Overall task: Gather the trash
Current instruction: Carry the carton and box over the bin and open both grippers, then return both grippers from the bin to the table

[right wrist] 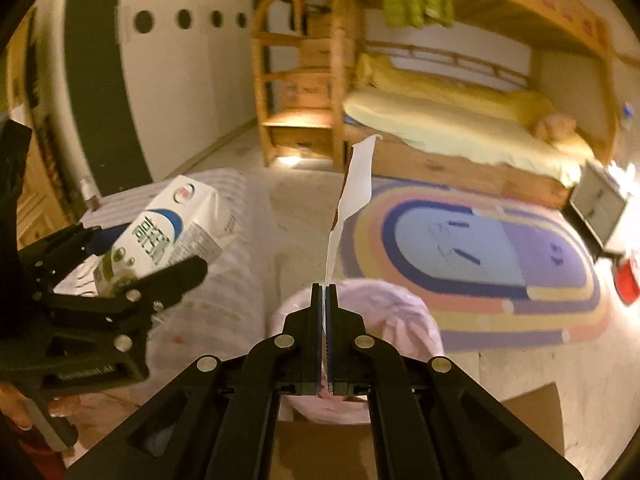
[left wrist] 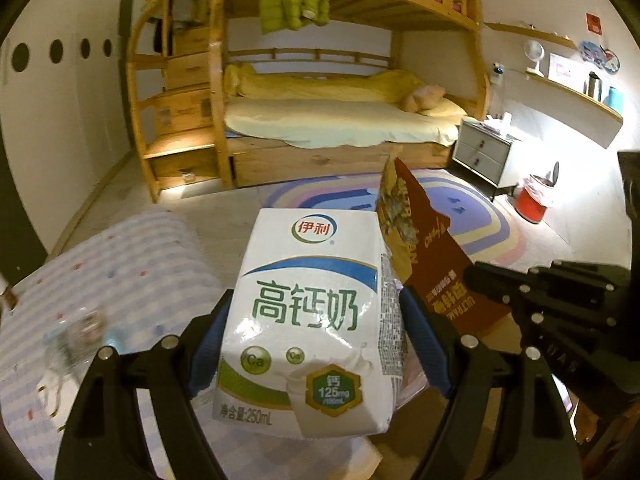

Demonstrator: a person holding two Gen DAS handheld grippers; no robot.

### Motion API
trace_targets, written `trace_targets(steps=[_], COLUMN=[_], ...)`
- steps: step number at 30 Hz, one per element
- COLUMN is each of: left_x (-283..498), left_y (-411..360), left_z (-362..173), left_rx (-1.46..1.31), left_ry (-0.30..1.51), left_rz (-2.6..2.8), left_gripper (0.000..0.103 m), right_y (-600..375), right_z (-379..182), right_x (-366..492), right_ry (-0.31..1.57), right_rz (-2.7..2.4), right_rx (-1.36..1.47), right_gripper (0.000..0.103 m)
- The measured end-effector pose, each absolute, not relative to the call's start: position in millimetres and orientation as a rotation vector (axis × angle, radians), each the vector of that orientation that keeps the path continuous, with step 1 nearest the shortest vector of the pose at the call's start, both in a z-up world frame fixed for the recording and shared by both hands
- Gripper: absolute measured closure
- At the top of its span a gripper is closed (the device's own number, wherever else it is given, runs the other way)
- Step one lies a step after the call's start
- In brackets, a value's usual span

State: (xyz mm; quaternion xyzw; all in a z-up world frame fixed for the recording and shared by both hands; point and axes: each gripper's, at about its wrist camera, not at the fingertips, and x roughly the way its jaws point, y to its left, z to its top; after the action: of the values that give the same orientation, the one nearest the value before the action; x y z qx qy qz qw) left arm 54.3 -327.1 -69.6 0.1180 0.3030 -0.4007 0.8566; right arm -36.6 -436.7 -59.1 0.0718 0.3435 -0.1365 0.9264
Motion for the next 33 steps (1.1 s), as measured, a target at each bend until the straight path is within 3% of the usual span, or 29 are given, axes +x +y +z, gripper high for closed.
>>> trace_targets(steps=[6, 8, 10, 19, 33], left_x=[66.0, 69.4, 73.9, 71.2, 80.7], left_y=[-365.9, -373.4, -377.2, -343.7, -177.2], left_z=[-79.9, -80.8, -81.4, -69.0, -30.4], left_rx=[0.263, 0.257, 0.247, 0.236, 0.292], left_ry=[0.650, 0.654, 0.657, 0.645, 0.588], left_rz=[-0.866, -0.883, -0.886, -0.830, -0.515], left_gripper=[0.024, 0.023, 0.016, 0.014, 0.012], right_y=[-481.7, -492.2, -497.0, -483.2, -367.0], right_z=[-81.5, -84.4, -82.4, -67.0, -41.7], right_x=[-37.0, -37.0, -41.7, -59.2, -28.1], right_ry=[0.714, 0.710, 0.692, 0.652, 0.653], right_rz=[-0.301, -0.326, -0.349, -0.324, -0.074], right_rx=[0.224, 0.261, 0.280, 0.278, 0.177], right_gripper=[0.098, 0.088, 0.075, 0.070, 0.062])
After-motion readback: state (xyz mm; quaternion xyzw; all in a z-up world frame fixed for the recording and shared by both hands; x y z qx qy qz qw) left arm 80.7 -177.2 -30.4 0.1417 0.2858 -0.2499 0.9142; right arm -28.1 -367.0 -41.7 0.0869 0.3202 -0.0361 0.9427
